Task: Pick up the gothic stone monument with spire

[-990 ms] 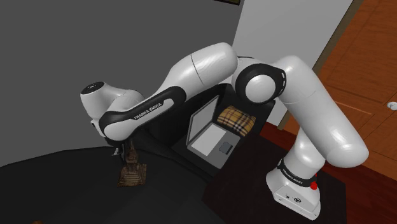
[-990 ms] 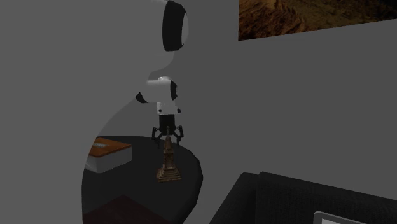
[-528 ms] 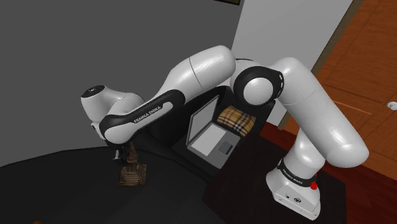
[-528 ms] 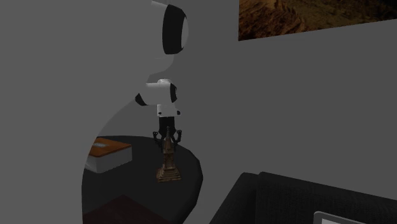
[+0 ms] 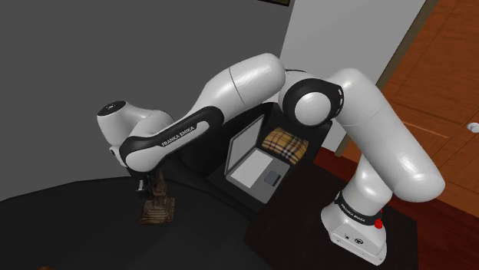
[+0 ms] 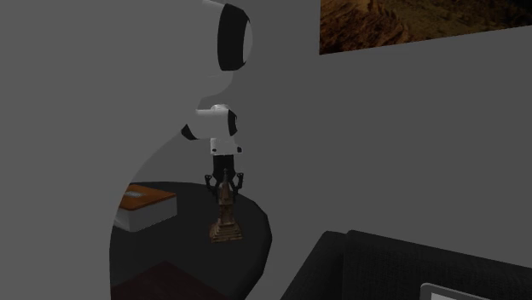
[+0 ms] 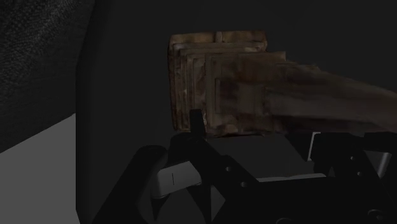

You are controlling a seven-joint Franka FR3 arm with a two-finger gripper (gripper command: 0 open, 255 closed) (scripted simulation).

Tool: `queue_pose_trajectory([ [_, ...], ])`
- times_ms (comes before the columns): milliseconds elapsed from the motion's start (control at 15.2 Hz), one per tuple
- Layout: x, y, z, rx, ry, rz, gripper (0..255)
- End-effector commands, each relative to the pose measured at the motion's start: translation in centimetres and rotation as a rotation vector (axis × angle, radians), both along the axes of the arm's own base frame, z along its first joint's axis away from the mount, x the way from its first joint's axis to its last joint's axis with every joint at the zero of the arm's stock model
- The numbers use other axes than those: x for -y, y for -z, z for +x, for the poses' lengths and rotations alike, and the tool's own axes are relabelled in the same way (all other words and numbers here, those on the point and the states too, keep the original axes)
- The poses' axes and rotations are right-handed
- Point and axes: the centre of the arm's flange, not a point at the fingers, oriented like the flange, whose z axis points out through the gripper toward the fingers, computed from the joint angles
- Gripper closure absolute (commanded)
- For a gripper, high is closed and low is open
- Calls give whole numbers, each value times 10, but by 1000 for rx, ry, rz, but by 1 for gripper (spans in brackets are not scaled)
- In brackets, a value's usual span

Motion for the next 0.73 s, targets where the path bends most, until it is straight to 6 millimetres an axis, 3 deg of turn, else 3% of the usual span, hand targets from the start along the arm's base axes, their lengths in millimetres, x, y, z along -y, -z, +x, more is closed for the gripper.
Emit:
queue_pose_trajectory([
  [0, 0, -9, 0, 0, 0, 0, 255],
  [660, 0, -62, 0, 0, 0, 0, 255],
])
